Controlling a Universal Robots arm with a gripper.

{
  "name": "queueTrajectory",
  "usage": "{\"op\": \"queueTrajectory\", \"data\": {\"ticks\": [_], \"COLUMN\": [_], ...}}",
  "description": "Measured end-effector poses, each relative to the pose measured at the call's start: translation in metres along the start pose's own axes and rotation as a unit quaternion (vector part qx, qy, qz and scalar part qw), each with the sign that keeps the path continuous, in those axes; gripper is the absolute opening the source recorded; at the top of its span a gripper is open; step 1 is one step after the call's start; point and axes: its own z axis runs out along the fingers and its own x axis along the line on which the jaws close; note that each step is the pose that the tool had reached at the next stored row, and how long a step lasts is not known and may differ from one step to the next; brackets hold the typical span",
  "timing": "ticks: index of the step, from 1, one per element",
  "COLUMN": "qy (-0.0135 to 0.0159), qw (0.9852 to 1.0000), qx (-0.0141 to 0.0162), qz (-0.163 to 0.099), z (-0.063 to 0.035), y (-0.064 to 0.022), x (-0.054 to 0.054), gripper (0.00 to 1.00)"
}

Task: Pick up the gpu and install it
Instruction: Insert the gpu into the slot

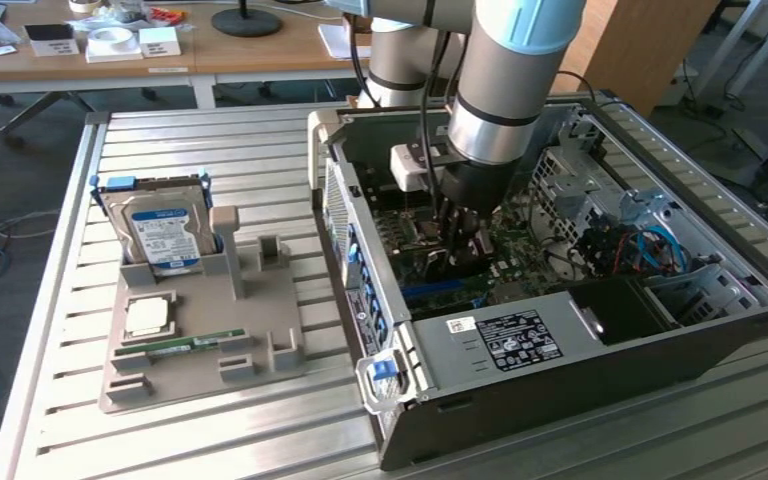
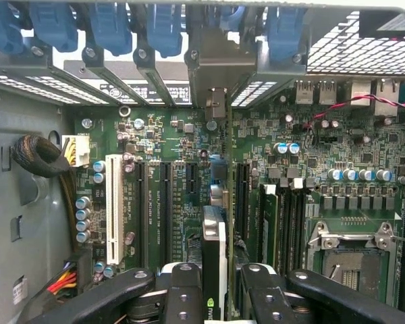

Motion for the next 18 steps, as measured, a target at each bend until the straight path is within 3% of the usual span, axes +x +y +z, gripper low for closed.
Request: {"op": "queueTrajectory", "data": {"ticks": [13,18], "qy": [-0.0001,-0.0001], "qw": [1.0000,1.0000], "qx": [0.0001,0.0001], "qz": [0.002,0.003], "z": [0.0005,0.0076], "y": [0.0007,0.0008], "x": [0.0000,0.0000], "gripper": [0.27,0.27]}}
